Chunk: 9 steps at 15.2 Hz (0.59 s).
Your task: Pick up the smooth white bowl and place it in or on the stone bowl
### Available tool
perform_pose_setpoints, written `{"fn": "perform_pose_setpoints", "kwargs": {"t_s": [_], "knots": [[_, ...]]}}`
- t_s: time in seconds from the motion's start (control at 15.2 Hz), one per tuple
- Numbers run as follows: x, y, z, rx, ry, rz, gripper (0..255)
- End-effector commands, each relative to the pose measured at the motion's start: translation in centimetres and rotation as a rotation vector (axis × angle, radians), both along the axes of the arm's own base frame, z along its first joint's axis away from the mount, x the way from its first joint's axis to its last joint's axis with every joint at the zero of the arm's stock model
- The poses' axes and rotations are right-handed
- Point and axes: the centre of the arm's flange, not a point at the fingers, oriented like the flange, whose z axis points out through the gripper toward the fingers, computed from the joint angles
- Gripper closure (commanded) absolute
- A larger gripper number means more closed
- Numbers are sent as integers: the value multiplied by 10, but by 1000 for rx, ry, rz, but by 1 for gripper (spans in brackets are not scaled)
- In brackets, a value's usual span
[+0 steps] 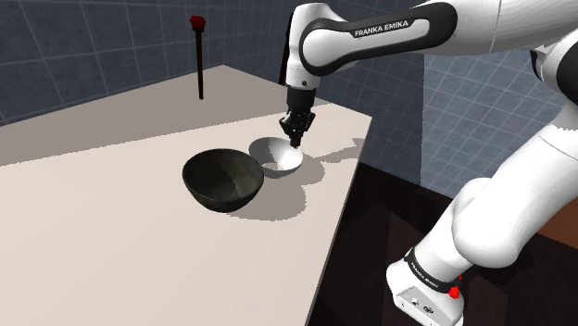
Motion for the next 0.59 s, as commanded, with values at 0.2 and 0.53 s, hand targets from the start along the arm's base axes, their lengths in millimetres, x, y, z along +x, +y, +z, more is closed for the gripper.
{"fn": "perform_pose_setpoints", "kwargs": {"t_s": [0.2, 0.53], "knots": [[0, 0, 5, 0, 1, 1, 255], [0, 0, 31, 0, 1, 1, 255]]}}
